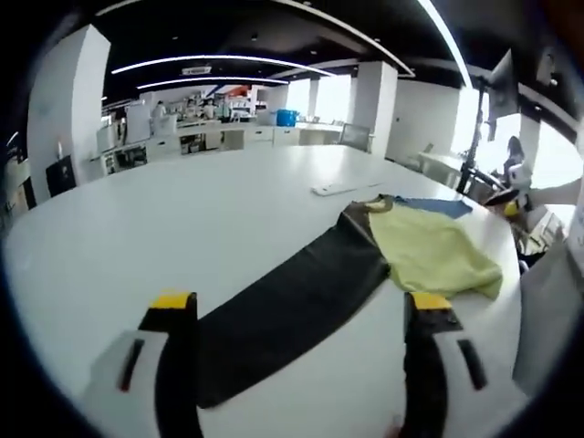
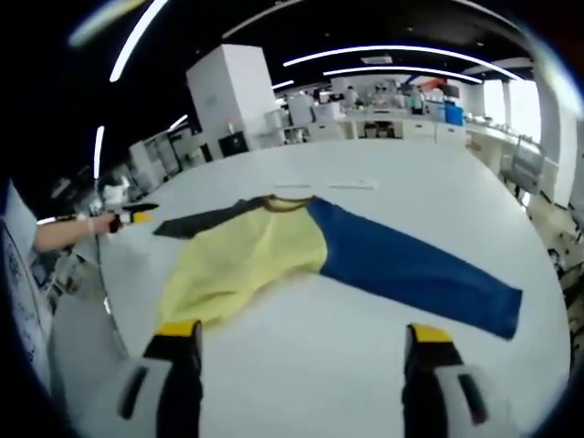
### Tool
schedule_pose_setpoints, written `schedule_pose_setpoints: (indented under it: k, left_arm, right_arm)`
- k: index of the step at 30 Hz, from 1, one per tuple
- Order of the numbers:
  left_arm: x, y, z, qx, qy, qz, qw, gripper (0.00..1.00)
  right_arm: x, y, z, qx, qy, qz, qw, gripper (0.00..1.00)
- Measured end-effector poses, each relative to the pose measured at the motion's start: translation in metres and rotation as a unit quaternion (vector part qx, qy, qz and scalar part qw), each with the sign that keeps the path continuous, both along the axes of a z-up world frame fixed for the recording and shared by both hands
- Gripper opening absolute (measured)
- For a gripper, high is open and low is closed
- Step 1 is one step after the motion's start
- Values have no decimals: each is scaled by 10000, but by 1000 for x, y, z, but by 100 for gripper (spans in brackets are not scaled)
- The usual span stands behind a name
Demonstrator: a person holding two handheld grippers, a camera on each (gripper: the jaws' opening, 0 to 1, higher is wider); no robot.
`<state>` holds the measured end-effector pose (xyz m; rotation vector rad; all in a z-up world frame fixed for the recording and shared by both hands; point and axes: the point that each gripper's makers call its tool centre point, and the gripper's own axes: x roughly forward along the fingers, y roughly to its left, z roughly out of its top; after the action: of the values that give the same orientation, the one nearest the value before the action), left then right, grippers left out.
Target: Fold the garment on the visible template until the final outline fits inside the template.
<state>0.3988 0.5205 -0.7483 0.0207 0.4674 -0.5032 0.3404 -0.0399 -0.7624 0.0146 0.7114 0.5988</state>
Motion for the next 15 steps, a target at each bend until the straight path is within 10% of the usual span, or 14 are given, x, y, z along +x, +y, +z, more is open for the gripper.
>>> schedule_pose_setpoints:
  k: [15]
  left_arm:
    - [-43,-87,37,-147,-218,-1148,9930,86]
  right_arm:
    - [-4,11,17,-68,-246,234,9994,91]
